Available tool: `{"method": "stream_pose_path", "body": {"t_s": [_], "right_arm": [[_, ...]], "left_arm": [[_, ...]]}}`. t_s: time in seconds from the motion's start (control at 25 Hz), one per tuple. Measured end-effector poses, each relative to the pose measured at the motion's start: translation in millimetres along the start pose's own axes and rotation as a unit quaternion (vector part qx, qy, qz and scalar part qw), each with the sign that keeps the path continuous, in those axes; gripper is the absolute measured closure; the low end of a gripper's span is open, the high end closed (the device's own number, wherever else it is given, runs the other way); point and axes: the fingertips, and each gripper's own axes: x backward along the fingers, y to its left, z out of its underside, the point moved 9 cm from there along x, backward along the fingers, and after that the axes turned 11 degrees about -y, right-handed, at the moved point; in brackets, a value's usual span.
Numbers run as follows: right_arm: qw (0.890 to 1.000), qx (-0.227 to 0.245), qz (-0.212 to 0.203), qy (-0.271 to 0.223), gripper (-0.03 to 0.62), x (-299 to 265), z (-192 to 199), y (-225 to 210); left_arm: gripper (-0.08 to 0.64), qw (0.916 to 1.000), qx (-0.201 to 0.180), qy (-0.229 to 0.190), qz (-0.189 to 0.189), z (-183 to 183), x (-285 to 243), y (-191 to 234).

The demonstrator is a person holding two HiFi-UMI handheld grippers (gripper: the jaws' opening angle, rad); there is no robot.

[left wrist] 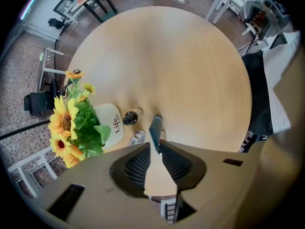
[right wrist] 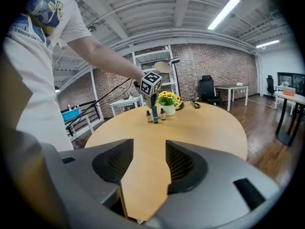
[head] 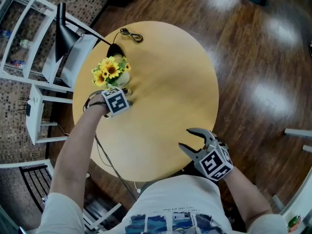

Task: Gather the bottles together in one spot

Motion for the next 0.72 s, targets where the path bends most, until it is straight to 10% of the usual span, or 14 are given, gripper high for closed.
{"method": "stream_pose_path", "body": {"t_s": [0.52,0.72], "right_arm": [[0.999,0.032,-0.044,0.003,0.356,-25.1,-13.8,3.4],[0.998,0.047,-0.037,-0.002,0.356,-37.7,-28.3,19.5]], "left_arm": [[0.442,0.9930,0.063,-0.074,-0.066,40.6,69.0,-22.5],[0.442,0.9489,0.186,-0.212,-0.142,74.8,108.5,-60.3]]}}
